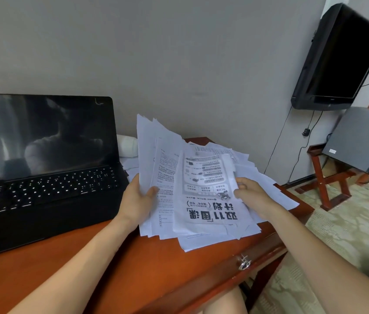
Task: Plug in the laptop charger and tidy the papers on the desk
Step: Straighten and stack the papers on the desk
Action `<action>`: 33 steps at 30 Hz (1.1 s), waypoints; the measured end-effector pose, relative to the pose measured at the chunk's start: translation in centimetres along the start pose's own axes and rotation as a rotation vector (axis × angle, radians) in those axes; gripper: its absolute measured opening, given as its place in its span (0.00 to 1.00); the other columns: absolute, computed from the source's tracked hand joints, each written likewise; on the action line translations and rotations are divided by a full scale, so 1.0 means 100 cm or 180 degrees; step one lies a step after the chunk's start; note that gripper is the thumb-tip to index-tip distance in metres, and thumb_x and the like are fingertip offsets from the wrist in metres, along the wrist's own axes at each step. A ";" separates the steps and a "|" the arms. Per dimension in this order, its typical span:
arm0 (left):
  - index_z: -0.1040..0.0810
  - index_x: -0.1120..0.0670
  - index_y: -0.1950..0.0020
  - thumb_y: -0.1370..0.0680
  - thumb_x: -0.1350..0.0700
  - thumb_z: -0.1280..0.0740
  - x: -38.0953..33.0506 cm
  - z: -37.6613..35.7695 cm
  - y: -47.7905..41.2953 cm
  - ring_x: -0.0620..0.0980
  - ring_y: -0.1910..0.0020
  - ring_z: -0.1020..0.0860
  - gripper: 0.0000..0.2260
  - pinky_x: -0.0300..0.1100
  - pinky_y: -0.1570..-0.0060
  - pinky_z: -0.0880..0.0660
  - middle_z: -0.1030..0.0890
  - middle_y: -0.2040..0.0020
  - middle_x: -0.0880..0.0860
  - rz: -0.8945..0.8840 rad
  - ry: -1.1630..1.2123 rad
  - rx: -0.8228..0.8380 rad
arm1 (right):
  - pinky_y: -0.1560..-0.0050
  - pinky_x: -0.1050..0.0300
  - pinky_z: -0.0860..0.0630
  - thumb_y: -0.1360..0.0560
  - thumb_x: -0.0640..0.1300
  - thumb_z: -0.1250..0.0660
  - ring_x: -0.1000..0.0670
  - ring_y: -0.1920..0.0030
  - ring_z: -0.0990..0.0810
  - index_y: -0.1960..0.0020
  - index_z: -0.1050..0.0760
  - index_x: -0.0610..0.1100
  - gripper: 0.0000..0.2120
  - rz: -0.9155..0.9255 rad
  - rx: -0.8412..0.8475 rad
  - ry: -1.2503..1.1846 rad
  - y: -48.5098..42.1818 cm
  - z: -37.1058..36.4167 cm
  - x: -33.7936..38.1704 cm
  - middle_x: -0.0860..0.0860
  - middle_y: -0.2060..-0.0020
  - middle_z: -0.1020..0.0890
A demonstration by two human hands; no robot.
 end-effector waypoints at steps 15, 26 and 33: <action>0.24 0.50 0.30 0.17 0.55 0.31 -0.017 -0.004 0.012 0.48 0.42 0.15 0.15 0.56 0.40 0.19 0.14 0.40 0.48 -0.0351 0.0509 0.0164 | 0.61 0.70 0.24 0.22 0.32 0.34 0.52 0.49 0.17 0.36 0.31 0.51 0.21 0.0813 -0.0388 -0.0938 0.013 -0.063 0.025 0.53 0.46 0.19; 0.26 0.44 0.33 0.18 0.60 0.31 -0.007 0.008 0.002 0.40 0.42 0.21 0.17 0.40 0.45 0.24 0.19 0.41 0.43 -0.0306 -0.0020 -0.0236 | 0.31 0.58 0.33 0.18 0.43 0.37 0.49 0.32 0.28 0.30 0.26 0.47 0.17 0.0773 -0.0448 0.0291 -0.002 -0.037 0.010 0.54 0.42 0.24; 0.28 0.51 0.25 0.17 0.62 0.33 0.000 0.015 -0.003 0.44 0.42 0.23 0.20 0.34 0.49 0.28 0.20 0.38 0.47 -0.0222 -0.0041 -0.0616 | 0.22 0.46 0.54 0.24 0.70 0.36 0.50 0.19 0.53 0.19 0.43 0.58 0.38 0.0202 0.0256 0.2179 -0.020 0.004 -0.019 0.56 0.19 0.46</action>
Point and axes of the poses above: each hand's wrist, its own y-axis away from the middle knuckle, its own z-axis out of the back of the hand, x = y × z, the point moved 4 cm from there along -y, towards the middle knuckle
